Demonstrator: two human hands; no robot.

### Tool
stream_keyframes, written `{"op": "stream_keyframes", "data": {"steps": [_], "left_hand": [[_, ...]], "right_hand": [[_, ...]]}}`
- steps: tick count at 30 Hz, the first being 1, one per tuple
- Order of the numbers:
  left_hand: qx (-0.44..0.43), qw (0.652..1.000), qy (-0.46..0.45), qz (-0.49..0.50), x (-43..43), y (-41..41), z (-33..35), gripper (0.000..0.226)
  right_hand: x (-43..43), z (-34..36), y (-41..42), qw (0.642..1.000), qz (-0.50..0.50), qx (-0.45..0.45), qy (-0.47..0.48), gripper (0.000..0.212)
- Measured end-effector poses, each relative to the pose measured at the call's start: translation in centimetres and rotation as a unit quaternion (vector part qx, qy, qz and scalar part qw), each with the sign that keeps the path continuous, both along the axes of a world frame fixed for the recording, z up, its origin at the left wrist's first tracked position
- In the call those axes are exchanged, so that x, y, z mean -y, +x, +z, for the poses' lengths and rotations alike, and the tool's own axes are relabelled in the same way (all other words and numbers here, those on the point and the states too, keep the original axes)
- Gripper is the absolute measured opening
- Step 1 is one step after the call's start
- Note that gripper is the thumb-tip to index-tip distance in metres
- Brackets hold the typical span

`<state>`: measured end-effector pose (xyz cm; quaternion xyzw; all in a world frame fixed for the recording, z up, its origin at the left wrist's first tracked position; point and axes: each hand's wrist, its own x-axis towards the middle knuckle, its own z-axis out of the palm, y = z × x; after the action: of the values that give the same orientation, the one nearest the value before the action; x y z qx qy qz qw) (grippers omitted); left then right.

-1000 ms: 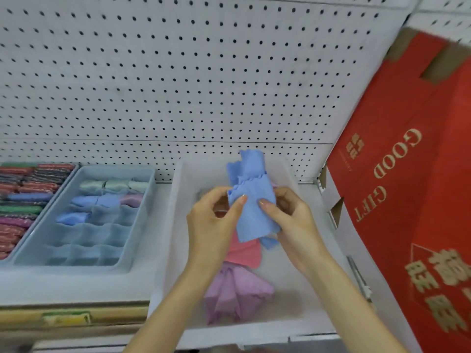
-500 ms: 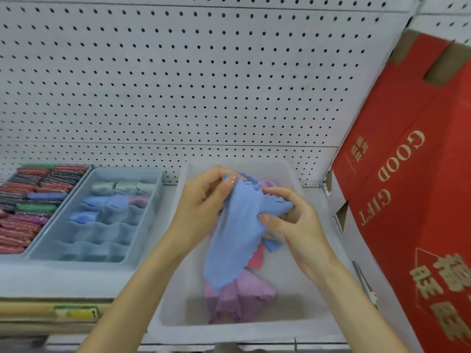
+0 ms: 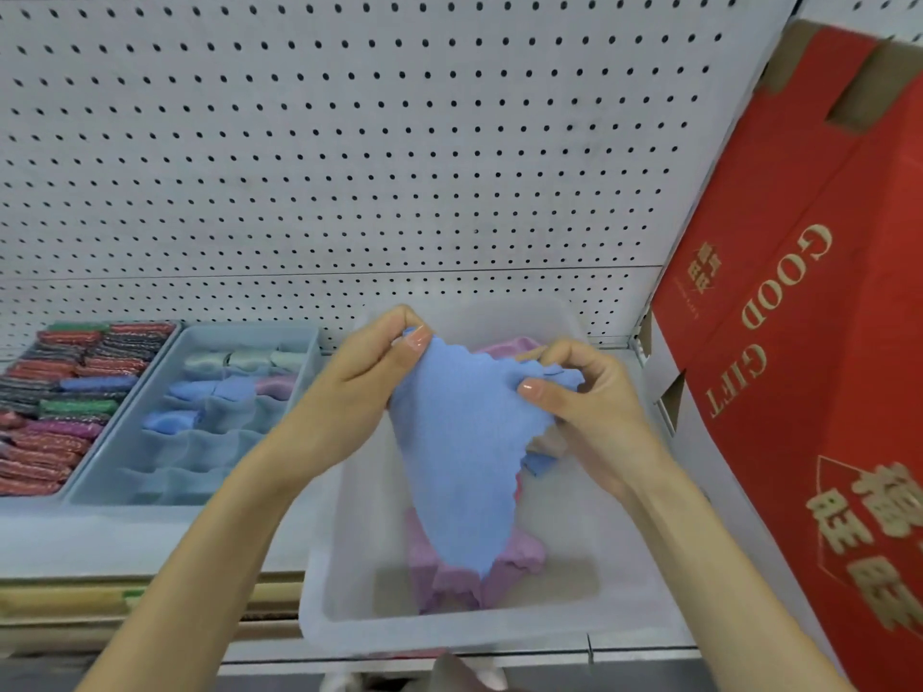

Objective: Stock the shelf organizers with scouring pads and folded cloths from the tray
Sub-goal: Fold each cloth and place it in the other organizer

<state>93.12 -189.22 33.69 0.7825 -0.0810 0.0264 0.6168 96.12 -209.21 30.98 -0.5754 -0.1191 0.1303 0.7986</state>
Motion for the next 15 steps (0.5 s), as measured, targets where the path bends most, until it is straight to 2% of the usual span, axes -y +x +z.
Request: {"op": "stream_keyframes", "data": {"steps": [3,6,8,12,15], "left_hand": [[0.029,0.999,0.025,0.009,-0.7,-0.1,-0.1,0.029],[0.052,0.998,0.033,0.002,-1.1,-0.1,-0.1,0.037],[0.052,0.998,0.023,0.007,-1.3,0.0,0.0,0.04],[0.055,0.998,-0.006,0.012,-1.2,0.1,0.2,0.024],[0.097,0.995,0.027,-0.01,-0.5,-0.1,0.4,0.023]], "right_hand": [[0.2,0.8,0.3,0.994,-0.05,0.075,-0.066,0.015],[0.4,1.5,0.5,0.986,-0.043,0.124,-0.107,0.018],[0.6,2.0,0.7,0.985,-0.028,0.126,-0.111,0.018],[0.7,2.6,1.0,0.986,-0.049,0.104,-0.122,0.016],[0.3,3.0,0.9,0.988,-0.08,0.088,-0.104,0.017]]}}
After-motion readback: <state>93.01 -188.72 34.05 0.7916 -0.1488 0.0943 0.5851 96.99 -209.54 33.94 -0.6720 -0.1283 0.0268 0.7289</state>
